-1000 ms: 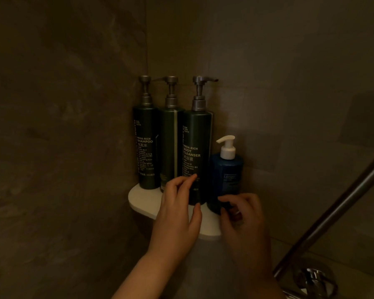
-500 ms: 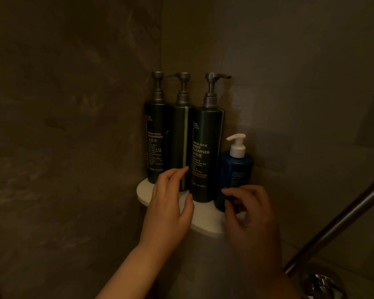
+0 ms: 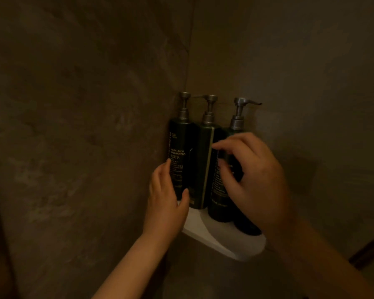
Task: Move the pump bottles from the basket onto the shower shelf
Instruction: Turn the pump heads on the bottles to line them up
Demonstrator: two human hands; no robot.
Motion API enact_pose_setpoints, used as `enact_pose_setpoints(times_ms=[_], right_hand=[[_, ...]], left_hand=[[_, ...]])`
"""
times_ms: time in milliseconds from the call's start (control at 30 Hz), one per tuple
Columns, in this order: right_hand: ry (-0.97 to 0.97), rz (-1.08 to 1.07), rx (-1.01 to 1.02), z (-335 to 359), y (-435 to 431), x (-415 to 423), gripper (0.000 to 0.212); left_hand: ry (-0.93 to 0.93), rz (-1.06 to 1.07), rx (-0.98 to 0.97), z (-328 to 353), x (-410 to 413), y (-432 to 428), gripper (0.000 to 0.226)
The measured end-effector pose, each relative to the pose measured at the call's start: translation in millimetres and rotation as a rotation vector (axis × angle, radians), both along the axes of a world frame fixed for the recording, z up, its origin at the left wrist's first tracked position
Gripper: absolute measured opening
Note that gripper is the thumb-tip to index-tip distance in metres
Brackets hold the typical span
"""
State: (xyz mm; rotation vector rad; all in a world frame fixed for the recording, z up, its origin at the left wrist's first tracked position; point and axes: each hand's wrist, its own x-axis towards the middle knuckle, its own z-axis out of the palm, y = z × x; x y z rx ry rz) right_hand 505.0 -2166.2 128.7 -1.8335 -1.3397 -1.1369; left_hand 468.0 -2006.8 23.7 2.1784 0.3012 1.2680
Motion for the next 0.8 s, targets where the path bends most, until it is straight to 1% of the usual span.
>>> enact_pose_setpoints(times_ms=[133, 233, 367, 467, 600, 700, 800], right_hand=[[-0.065, -0.062, -0.084, 39.0, 23.4, -0.3, 0.026], [-0.057, -0.119, -0.12, 66.0, 42.5, -0.4, 0.029], [-0.07, -0.209, -0.227, 103.1, 70.8, 14.0, 0.032], [-0.021, -0.274, -0.287, 124.8, 92.9, 29.8, 0.035], [0.055, -0.367, -0.39, 135.4, 119.6, 43.2, 0.035], [0.051, -0.454, -0.473, 134.5, 130.3, 47.1, 0.03], [0.069, -0.461, -0.478, 132.3, 132.8, 46.4, 0.026]], left_hand=[[0.042, -0.003, -0.02, -1.2, 10.6, 8.2, 0.078], [0.046, -0.027, -0.044, -1.3, 14.2, 11.5, 0.08], [0.041, -0.058, -0.058, -2.7, 19.1, 12.7, 0.081], [0.041, -0.06, -0.057, -4.1, 20.7, 13.4, 0.083], [0.04, -0.068, -0.043, -6.7, 21.6, 16.6, 0.086], [0.034, -0.08, -0.049, -8.2, 22.1, 18.0, 0.087], [0.028, -0.086, -0.047, -8.8, 22.2, 18.7, 0.087]])
